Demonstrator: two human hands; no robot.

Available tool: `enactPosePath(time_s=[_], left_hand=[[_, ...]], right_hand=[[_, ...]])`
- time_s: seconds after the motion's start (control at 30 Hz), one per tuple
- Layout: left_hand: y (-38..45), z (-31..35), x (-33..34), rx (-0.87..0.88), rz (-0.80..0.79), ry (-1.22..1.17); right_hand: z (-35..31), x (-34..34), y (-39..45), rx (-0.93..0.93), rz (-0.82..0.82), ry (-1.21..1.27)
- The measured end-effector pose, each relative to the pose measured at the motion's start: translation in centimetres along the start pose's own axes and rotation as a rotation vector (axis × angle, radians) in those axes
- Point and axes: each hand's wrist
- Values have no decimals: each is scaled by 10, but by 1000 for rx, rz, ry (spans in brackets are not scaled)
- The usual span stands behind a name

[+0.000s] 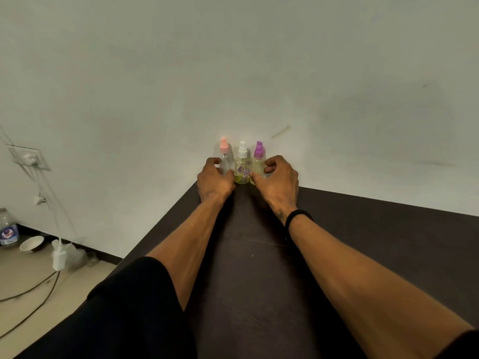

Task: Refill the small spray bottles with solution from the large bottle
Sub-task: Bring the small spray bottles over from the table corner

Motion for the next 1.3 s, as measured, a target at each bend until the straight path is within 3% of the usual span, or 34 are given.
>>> enactPosePath(time_s=[0.2, 0.27, 0.4, 0.5, 0.67, 0.9, 1.3], left_hand=[[-11, -2, -3, 15, 72, -135], [-49, 22, -21, 26, 34, -141], [-70, 6, -32, 65, -30, -118], [-92, 0, -43, 108, -38, -115], [-166, 9, -68, 152, -182, -182], [-281, 40, -83, 247, -304, -354], [-385, 79, -37, 319, -505, -249]], right_hand=[[-1, -3, 0, 34, 45, 87], [-16, -37, -25, 95, 78, 156], [-16, -29, -40, 178, 85, 342], [-17, -32, -64, 209, 94, 489], [-30, -76, -132, 199, 63, 594], [-40, -160, -224, 133, 50, 600], [2, -271, -320, 104, -20, 275]])
Point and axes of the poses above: each hand's wrist, its own y-axis towards the middle knuckle, its own x-axis out of the palm, z = x × y, and after that the axes turned 8 degrees about -z, right-handed
